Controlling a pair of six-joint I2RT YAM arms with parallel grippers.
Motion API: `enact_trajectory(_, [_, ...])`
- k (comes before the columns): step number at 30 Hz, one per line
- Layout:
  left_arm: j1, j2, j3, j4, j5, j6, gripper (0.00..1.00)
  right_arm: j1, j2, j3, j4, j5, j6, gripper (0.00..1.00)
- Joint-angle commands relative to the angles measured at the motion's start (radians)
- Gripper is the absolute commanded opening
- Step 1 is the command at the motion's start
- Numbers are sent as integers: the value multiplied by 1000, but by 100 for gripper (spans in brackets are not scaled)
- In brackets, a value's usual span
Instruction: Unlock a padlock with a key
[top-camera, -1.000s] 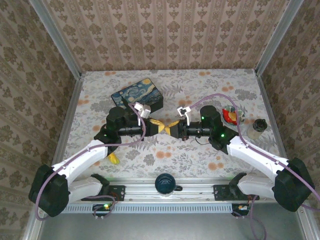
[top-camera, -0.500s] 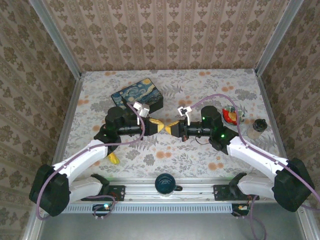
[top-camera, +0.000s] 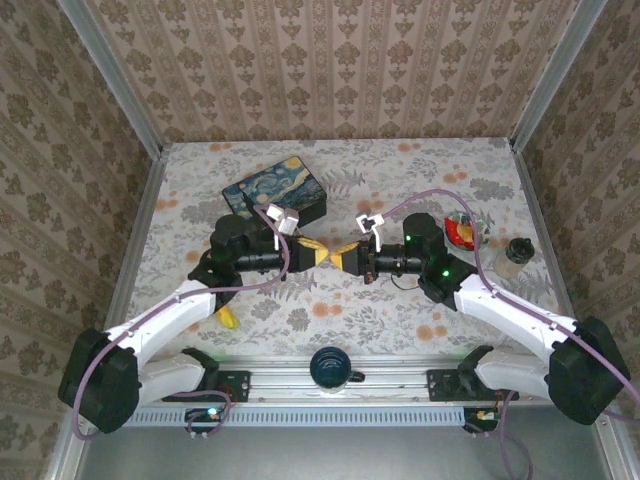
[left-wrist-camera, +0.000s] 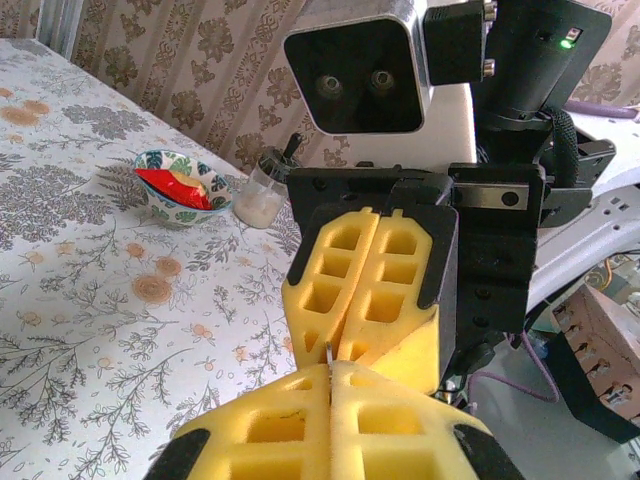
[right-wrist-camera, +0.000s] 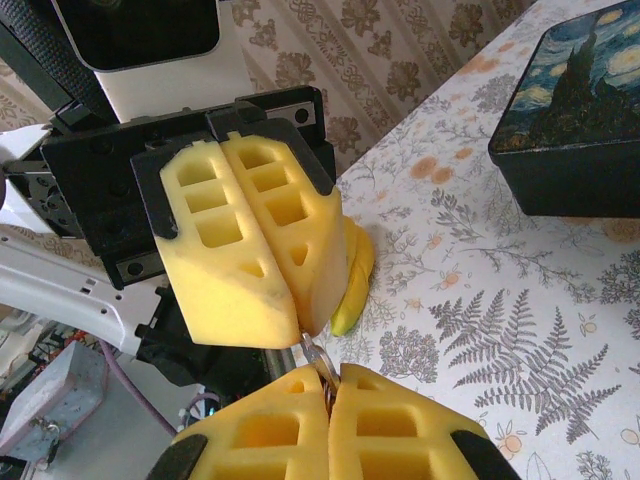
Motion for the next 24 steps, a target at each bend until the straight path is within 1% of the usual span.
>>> enact_trajectory(1, [23,-23,-8,39,-22,-15,5,0,-24,-16,9,-21,6,0])
enact_trajectory(5, [25,-28,-9,38,-25,-20,18,0,-22,-18,10,2,7,0])
enact_trajectory(10, [27,-39,-7,40,-27,-31,27,-1,-26,-18,5,33,7,0])
enact_trajectory(15, [35,-54,-7,34,-48,-46,43,-3,-33,-21,-7,69,6,0])
enact_trajectory(17, [42,-65,-7,31,-65,-61,46,-3,-39,-22,-19,101,6,0])
enact_trajectory(20, [50,-86,2,-1,-106,-71,53,-3,-53,-22,-49,177,16,0])
enact_trajectory(22, [50,-101,23,-77,-165,-61,57,-3,-64,-25,-58,218,30,0])
enact_trajectory(24, [49,-114,54,-180,-241,-38,59,-3,-75,-30,-60,257,53,0])
